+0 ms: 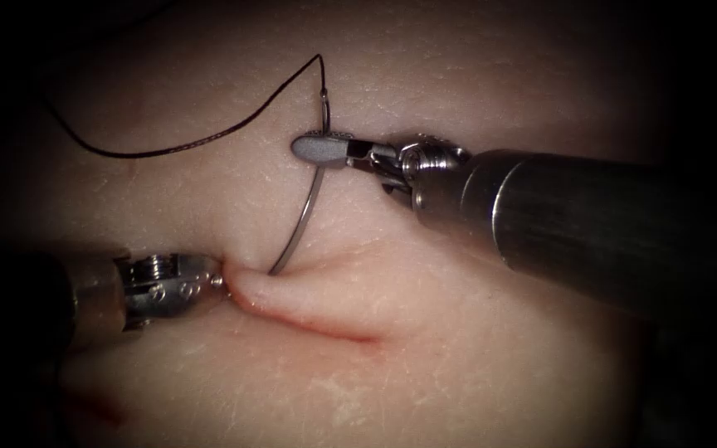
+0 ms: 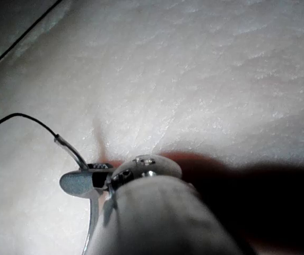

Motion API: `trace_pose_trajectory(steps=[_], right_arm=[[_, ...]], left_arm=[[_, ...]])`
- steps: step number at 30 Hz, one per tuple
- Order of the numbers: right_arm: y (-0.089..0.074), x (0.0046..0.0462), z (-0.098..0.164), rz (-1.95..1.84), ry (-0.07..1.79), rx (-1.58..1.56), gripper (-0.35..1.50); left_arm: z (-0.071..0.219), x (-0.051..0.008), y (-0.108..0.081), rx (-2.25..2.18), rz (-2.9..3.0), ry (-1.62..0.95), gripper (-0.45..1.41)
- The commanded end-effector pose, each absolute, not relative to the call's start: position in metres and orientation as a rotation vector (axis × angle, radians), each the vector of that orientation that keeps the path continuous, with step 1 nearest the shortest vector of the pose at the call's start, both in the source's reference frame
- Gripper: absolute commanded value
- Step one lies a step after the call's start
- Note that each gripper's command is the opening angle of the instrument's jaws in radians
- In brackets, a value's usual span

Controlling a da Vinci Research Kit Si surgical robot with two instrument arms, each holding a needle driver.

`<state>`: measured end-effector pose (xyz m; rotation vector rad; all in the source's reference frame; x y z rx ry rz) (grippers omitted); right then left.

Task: Wound Closure

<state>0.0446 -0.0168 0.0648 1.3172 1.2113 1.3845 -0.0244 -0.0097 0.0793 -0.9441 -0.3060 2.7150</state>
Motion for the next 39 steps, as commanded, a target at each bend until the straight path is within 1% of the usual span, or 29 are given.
trace_pose_trajectory(steps=[1,26,33,39], right_arm=[[-0.0175,0.0456,0.0650,1.376,1.206,1.337,-0.35],[-0.0210,0.0484,0.0638,1.368,1.205,1.500,-0.35],[-0.0233,0.0501,0.0641,1.375,1.159,1.599,-0.35],[-0.0239,0.0505,0.0636,1.364,1.154,1.630,-0.35]], left_arm=[[0.0801,-0.0249,-0.0103,-0.944,2.715,-0.309,-0.45],[0.0800,-0.0249,-0.0103,-0.958,2.728,-0.311,-0.45],[0.0800,-0.0250,-0.0103,-0.961,2.728,-0.314,-0.45],[0.0801,-0.0251,-0.0103,-0.963,2.726,-0.316,-0.45]])
